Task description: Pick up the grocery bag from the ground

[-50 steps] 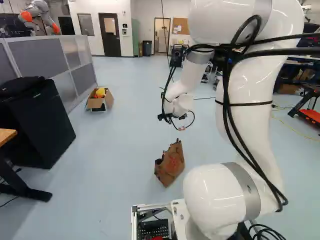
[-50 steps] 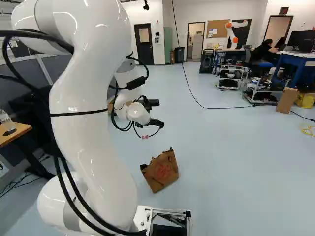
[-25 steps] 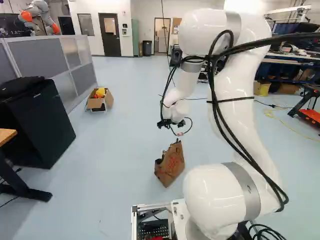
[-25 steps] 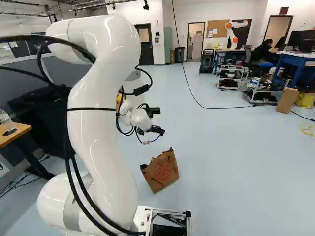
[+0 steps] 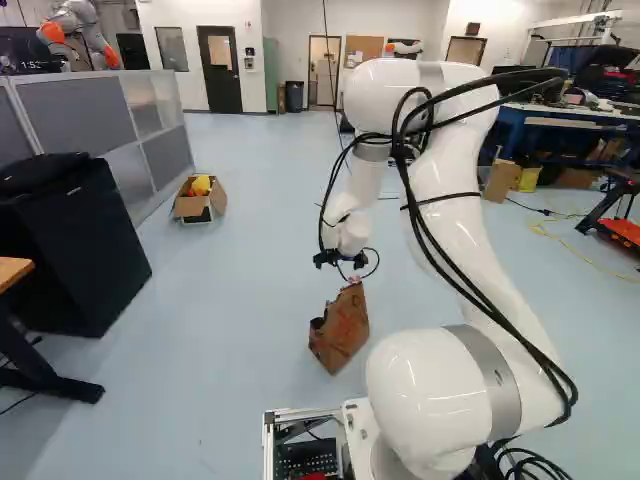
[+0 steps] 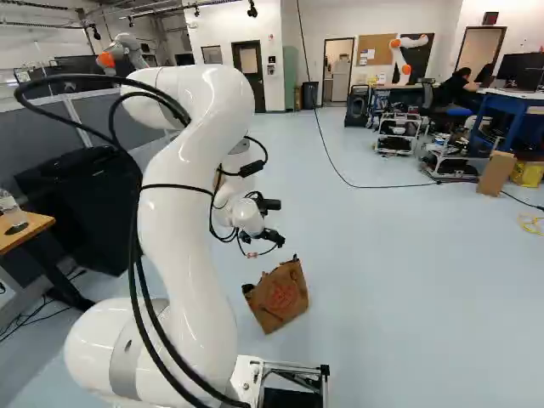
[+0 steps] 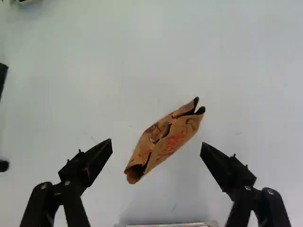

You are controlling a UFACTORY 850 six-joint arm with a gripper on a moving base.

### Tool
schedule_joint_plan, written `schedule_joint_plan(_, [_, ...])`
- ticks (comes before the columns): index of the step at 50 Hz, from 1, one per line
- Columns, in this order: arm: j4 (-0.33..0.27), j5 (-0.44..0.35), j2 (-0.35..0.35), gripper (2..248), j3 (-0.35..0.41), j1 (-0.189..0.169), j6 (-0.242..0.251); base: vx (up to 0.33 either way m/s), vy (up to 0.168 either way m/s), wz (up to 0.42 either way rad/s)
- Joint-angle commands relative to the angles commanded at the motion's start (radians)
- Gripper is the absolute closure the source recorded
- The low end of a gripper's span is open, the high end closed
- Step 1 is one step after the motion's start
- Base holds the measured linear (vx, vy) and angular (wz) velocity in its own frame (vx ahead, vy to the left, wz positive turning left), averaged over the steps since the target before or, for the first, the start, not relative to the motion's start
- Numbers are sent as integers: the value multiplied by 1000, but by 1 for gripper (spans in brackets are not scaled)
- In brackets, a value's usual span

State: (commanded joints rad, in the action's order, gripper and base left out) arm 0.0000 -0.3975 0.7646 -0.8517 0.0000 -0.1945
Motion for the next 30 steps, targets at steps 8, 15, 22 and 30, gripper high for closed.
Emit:
schedule_joint_plan(8, [0,0,56,3,-34,0,-164,0,0,0])
schedule_joint_plan(15, [0,0,106,3,-64,0,-311,0,0,0])
schedule_joint_plan(22, [0,0,155,3,-96,0,-446,0,0,0])
schedule_joint_plan(30, [0,0,211,3,-134,0,-491,0,0,0])
